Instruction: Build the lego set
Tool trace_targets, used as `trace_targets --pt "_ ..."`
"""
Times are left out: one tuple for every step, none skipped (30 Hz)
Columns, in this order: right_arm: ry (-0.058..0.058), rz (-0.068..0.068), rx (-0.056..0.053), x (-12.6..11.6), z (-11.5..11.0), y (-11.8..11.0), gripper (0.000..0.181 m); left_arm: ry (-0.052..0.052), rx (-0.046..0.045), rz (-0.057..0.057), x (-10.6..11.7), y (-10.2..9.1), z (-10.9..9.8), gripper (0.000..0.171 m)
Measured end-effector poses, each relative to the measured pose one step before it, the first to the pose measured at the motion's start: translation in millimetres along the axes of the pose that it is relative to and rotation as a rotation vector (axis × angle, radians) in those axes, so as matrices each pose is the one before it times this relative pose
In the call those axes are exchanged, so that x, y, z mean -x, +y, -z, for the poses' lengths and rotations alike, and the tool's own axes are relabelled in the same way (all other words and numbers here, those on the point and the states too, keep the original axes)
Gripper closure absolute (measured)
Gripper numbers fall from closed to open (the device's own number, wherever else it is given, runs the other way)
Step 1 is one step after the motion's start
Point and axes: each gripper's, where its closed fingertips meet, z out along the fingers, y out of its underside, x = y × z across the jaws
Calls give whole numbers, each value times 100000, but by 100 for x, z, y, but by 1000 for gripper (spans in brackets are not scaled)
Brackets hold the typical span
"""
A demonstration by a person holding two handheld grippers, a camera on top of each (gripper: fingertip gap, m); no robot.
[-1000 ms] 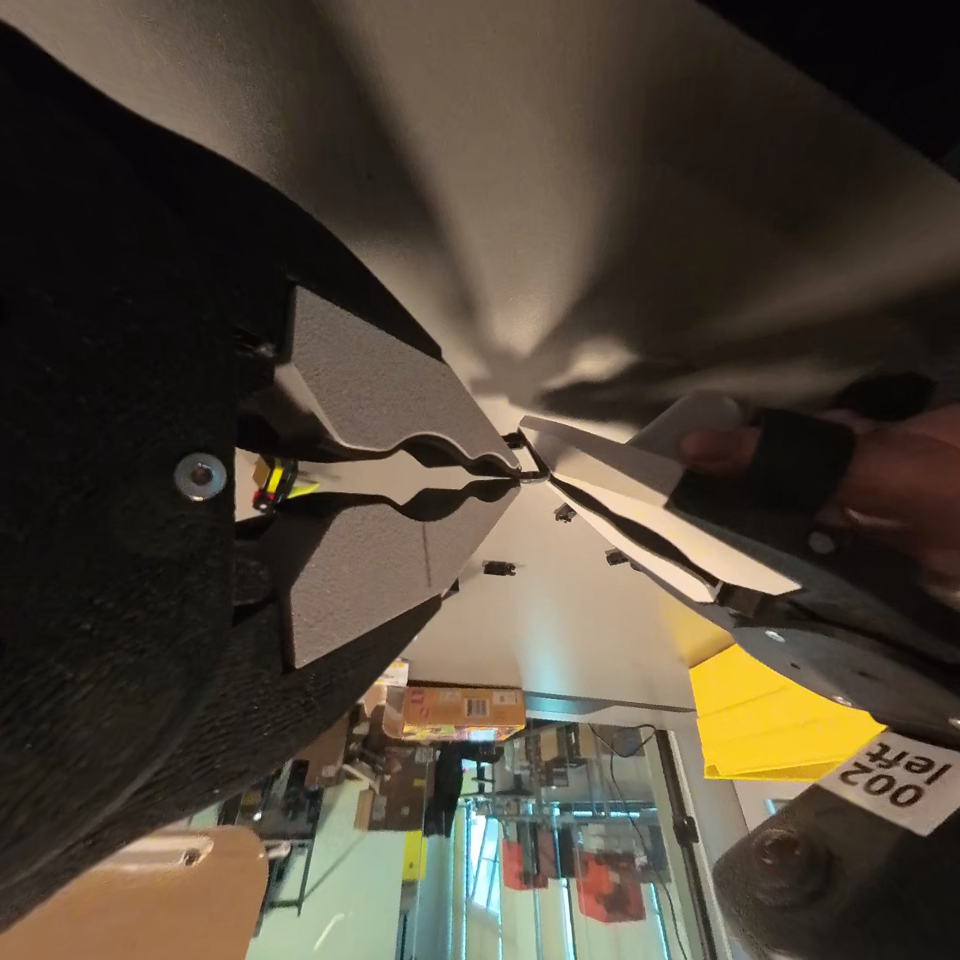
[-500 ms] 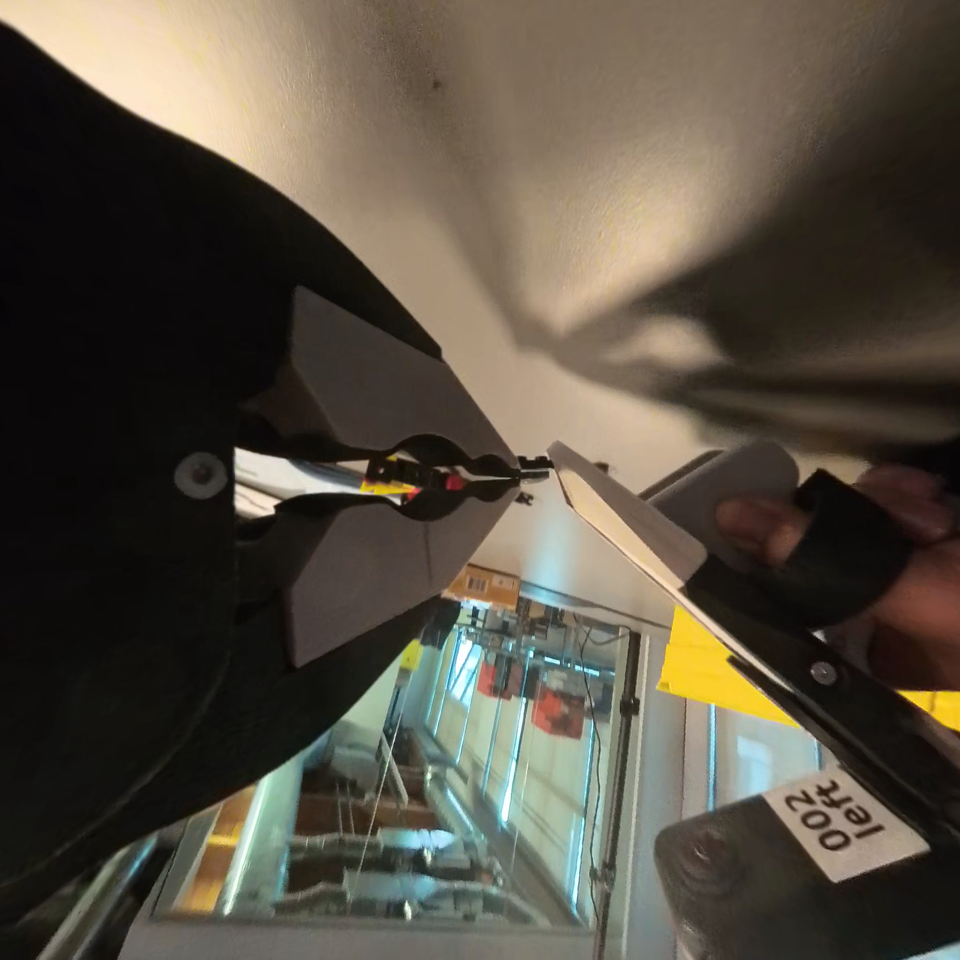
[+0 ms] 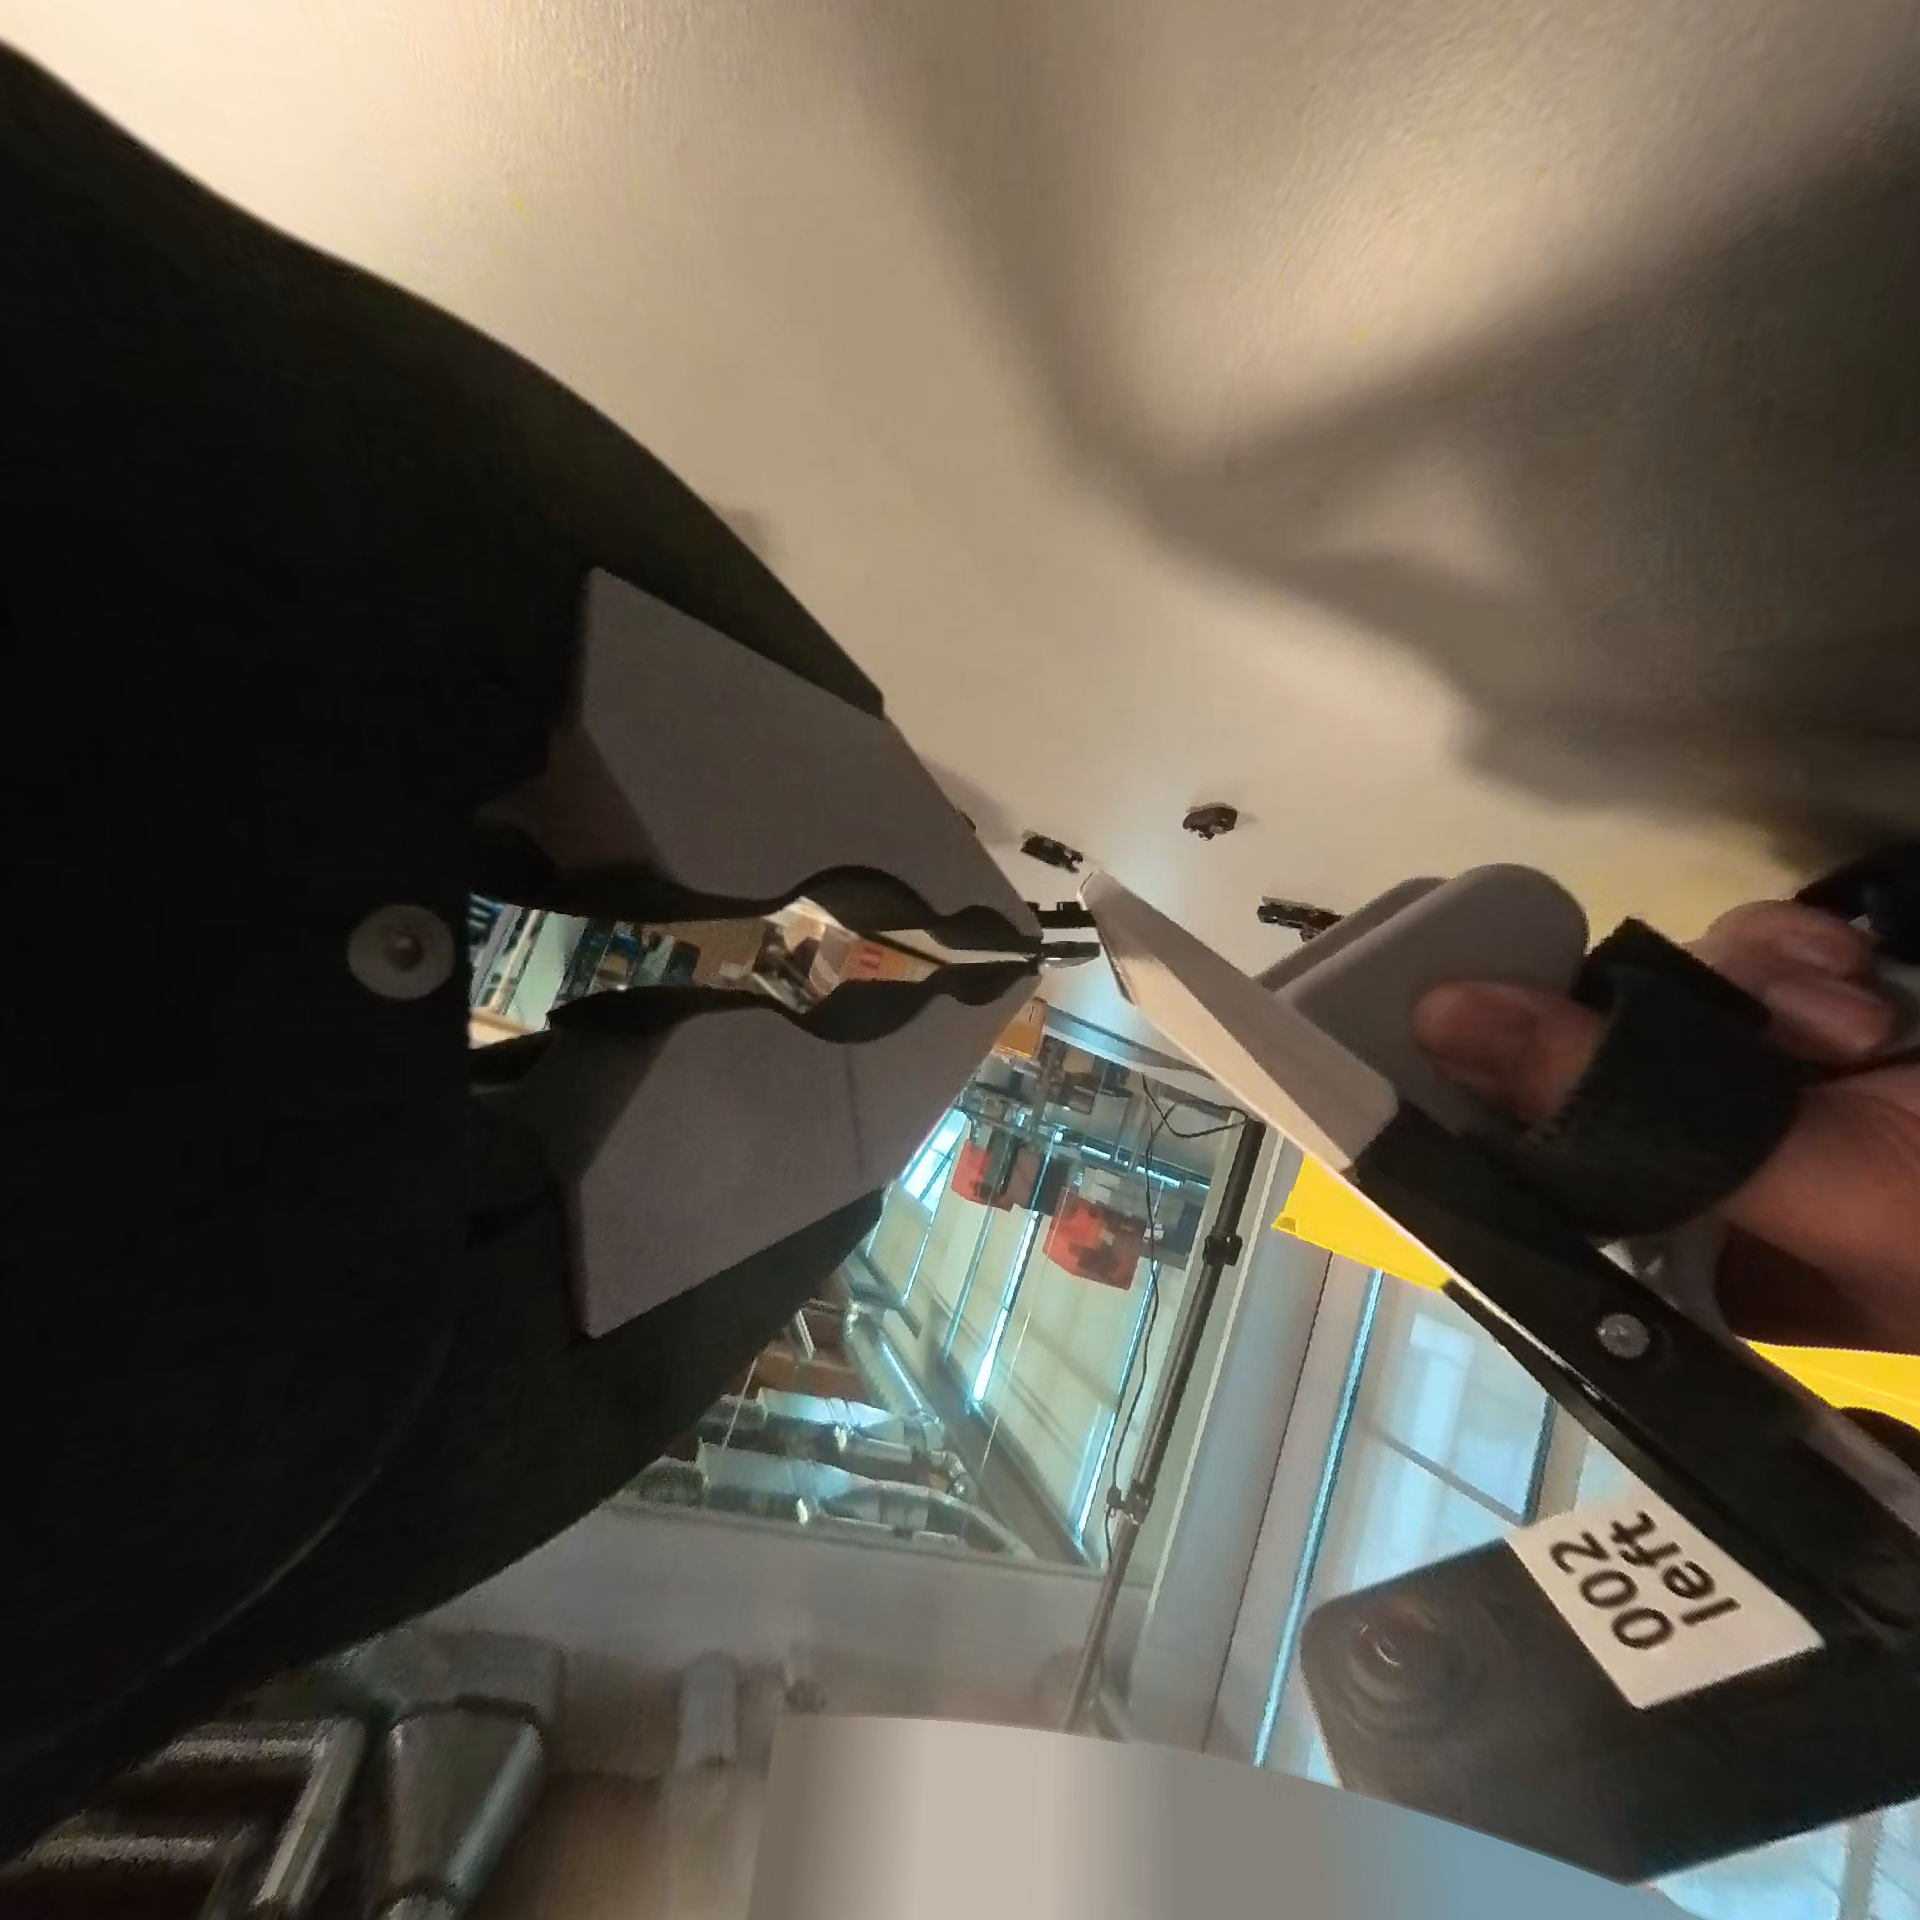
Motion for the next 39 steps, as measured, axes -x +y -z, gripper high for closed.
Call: trace_targets --pt "391 333 110 -80 0 21 181 -221 -539 -450 -8 -62 37 170" --pt "169 355 138 -34 8 39 181 -51 -295 -202 1 -37 33 170" --pt "127 116 85 -59 2 15 181 -6 -351 -212 -15 -47 19 170" --pt "192 76 58 -85 -72 26 181 -119 -417 -308 -3 -56 37 170" --pt "113 144 53 -41 -38 50 181 -213 -320 -311 11 -41 22 170" --pt "168 151 51 -56 45 -9 181 -257 -294 -418 12 -48 18 170" --pt "91 266 28 -20 -16 35 181 -221 -154 -338 5 -14 11 170" --pt "176 411 48 16 -47 59 181 -208 -135 -275 8 -17 3 170" --pt "185 223 -20 39 12 56 181 -151 -87 -204 3 -21 10 170" --pt "377 385 50 39 25 32 181 -164 -136 -164 14 -21 3 170" --pt "115 280 9 35 -1 35 181 23 116 92 1 20 -5 170" --pt "-39 350 4 198 64 21 181 111 314 223 8 37 -32 170" --pt "113 65 -46 19 -18 -1 181 -67 123 44 17 18 -14 170" --pt "245 138 13 31 -24 36 181 -247 -30 -129 31 -15 -8 170" --pt "126 321 5 -11 0 -11 181 -244 78 -27 27 19 -7 170" --pt "241 281 -42 140 -23 25 181 -53 120 36 3 10 -10 170" --pt "164 36 -6 10 -8 -23 181 -23 50 112 16 9 -9 170" --pt "109 -40 27 13 -23 8 181 3 32 141 9 1 2 170" --pt "81 -122 20 -5 -44 7 181 -57 -46 67 14 -5 6 170" --pt "117 -164 34 11 -20 12 181 -31 -13 59 10 -4 -1 170" --pt "43 -222 57 5 -29 30 181 -30 -4 82 8 -3 0 170" --pt "66 -180 76 28 19 54 181 -72 -41 83 25 -6 6 170" --pt "187 -151 74 -68 0 -27 181 -78 -93 45 18 -12 3 170" --pt "127 -217 -17 54 20 -13 181 -6 -59 -21 1 -14 9 170" --pt "27 -251 -46 -35 31 17 181 10 -7 33 6 -3 -1 170" --pt "92 -200 -81 -24 8 3 181 -5 -38 3 0 -5 -3 170" --pt "38 -116 -59 33 -18 50 181 -6 -55 -3 2 -4 6 170" --pt "6 -112 -173 -18 50 -28 181 64 -8 40 -2 -3 -1 170" --pt "-102 -339 -346 1 24 -39 181 91 -28 96 -10 -6 -2 170" --pt "-296 -667 -408 6 0 19 181 21 -25 154 16 -6 7 170" --pt "-150 -647 -295 -24 21 -20 181 252 -14 89 -32 -4 -1 170" --pt "42 -405 -235 -39 65 -36 181 176 -152 59 -18 -17 8 170" --pt "10 -116 -93 -23 10 -86 181 -25 -181 156 24 -21 15 170" --pt "-619 143 -116 129 47 4 181 -50 -366 147 16 -57 28 170" --pt "-2569 -31 328 449 -4 57 174 526 -1013 -11 -49 -127 72 170" --pt "-82 -45 625 85 -67 90 171 -49 -349 610 57 -45 42 170" --pt "563 646 537 -17 -6 96 172 368 -188 413 -7 -19 21 170" --pt "719 298 490 -60 -5 117 173 176 -237 342 5 -22 18 170" --pt "234 -330 240 -5 30 36 173 139 -123 295 10 -22 10 170"
